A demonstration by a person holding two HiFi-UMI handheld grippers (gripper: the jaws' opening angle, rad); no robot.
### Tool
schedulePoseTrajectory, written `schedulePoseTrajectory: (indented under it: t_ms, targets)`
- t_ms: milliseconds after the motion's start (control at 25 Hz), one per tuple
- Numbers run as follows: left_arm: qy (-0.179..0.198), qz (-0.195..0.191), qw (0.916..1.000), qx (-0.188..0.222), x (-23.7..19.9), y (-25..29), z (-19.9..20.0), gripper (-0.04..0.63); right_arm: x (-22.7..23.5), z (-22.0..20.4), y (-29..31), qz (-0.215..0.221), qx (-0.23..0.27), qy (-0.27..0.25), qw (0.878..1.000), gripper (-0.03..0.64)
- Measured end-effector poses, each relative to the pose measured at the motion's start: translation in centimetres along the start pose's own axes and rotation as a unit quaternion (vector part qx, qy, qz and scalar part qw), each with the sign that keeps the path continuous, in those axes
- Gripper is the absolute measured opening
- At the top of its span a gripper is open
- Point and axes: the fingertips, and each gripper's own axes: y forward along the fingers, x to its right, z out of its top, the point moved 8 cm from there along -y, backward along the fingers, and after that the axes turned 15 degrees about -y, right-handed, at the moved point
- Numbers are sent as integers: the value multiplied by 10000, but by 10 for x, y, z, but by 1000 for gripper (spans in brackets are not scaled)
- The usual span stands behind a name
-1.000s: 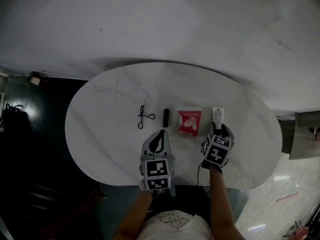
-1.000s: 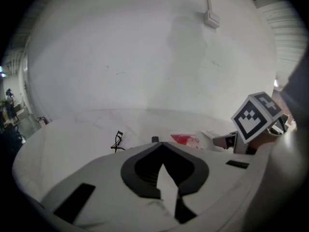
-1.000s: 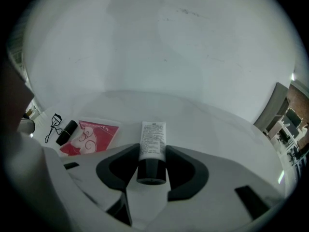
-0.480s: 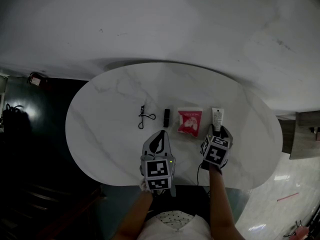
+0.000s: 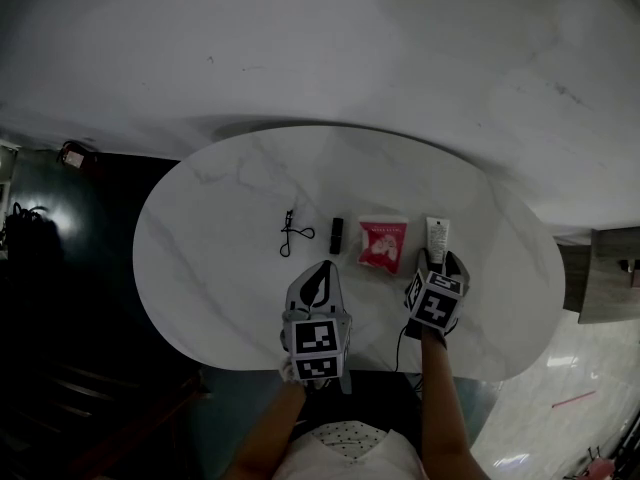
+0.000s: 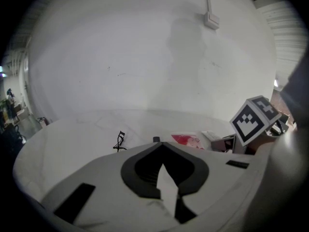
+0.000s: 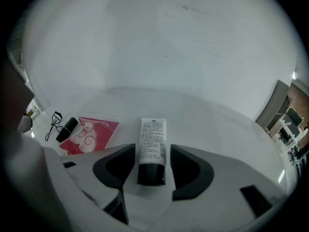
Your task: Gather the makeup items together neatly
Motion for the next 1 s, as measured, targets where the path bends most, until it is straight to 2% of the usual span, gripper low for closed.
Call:
schedulePoseTrajectory:
  t_ms: [200, 400, 680, 760, 1000]
  targets:
    - [-22, 11, 10000, 54, -2, -2, 3, 38, 3, 9, -15, -213, 320, 33, 9993, 250]
    - [-62, 1, 9999, 160, -4, -4, 8, 37, -1, 31, -50, -297, 1153, 237, 9926, 237]
    - [-134, -132, 9988, 448, -1, -13, 21, 37, -29, 55, -95, -93, 2039, 79, 9789, 29]
    - [-145, -184, 9981, 570, 0, -18, 28, 37, -37, 59, -104, 14, 2187, 66, 9758, 6]
    - [-8, -274, 9946, 1000, -4, -36, 50, 37, -60, 64, -121, 307, 2517, 89, 9673, 5]
